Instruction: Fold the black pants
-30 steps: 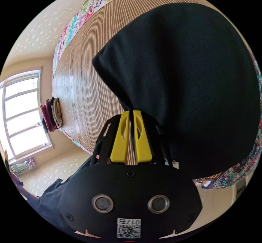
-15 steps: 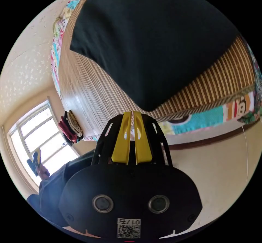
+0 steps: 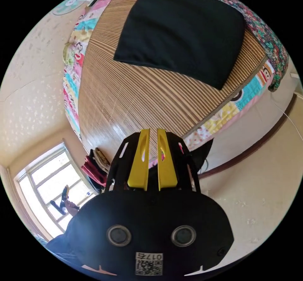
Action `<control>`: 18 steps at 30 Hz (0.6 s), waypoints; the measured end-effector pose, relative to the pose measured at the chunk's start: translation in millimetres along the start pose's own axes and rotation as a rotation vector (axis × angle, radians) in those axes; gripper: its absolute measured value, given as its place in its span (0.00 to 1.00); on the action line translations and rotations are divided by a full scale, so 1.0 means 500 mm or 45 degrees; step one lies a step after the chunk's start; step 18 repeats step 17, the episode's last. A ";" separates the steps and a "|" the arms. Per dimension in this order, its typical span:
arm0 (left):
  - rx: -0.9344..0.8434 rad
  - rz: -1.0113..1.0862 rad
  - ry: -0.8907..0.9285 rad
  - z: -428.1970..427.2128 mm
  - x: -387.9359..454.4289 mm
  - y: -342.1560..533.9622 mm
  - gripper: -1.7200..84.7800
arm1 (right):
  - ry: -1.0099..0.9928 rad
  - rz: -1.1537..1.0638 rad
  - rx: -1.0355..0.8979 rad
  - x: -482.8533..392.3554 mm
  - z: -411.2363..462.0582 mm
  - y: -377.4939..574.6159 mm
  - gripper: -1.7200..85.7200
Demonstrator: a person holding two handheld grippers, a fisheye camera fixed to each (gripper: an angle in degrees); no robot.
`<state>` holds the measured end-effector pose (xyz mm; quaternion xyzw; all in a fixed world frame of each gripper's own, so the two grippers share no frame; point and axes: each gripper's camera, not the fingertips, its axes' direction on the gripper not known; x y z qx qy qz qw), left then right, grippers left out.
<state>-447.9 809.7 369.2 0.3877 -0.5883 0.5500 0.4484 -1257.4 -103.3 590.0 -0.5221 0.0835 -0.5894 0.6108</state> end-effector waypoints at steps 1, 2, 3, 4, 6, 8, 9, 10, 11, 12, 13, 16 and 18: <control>0.006 0.000 0.008 0.001 -0.016 -0.006 0.11 | -0.070 -0.008 0.040 -0.025 0.013 0.006 0.05; 0.018 0.001 0.023 0.005 -0.049 -0.018 0.11 | -0.151 -0.009 0.075 -0.044 0.025 0.015 0.05; 0.027 0.004 0.031 0.011 -0.082 -0.030 0.11 | -0.198 -0.010 0.092 -0.052 0.031 0.021 0.05; 0.030 0.007 0.032 0.016 -0.098 -0.037 0.11 | -0.294 -0.012 0.134 -0.063 0.041 0.037 0.05; 0.021 0.015 0.039 0.039 -0.159 -0.062 0.11 | -0.427 -0.001 0.209 -0.062 0.051 0.069 0.05; 0.014 0.007 0.049 0.061 -0.206 -0.079 0.11 | -0.547 0.075 0.302 -0.022 0.065 0.123 0.05; 0.012 -0.004 0.044 0.077 -0.236 -0.089 0.11 | -0.570 0.108 0.322 -0.005 0.068 0.138 0.05; 0.009 -0.011 0.039 0.087 -0.250 -0.094 0.11 | -0.604 0.191 0.366 0.038 0.075 0.171 0.05; -0.004 -0.029 0.024 0.110 -0.280 -0.102 0.11 | -0.631 0.291 0.420 0.090 0.081 0.212 0.05; -0.021 -0.058 0.012 0.138 -0.310 -0.109 0.11 | -0.643 0.342 0.449 0.116 0.084 0.235 0.05; -0.032 -0.075 0.009 0.154 -0.325 -0.112 0.11 | -0.668 0.450 0.507 0.172 0.090 0.285 0.05; -0.141 -0.162 -0.038 0.258 -0.391 -0.120 0.11 | -0.760 0.731 0.668 0.315 0.107 0.431 0.05; -0.205 -0.182 -0.069 0.311 -0.412 -0.118 0.11 | -0.807 0.844 0.750 0.367 0.116 0.497 0.05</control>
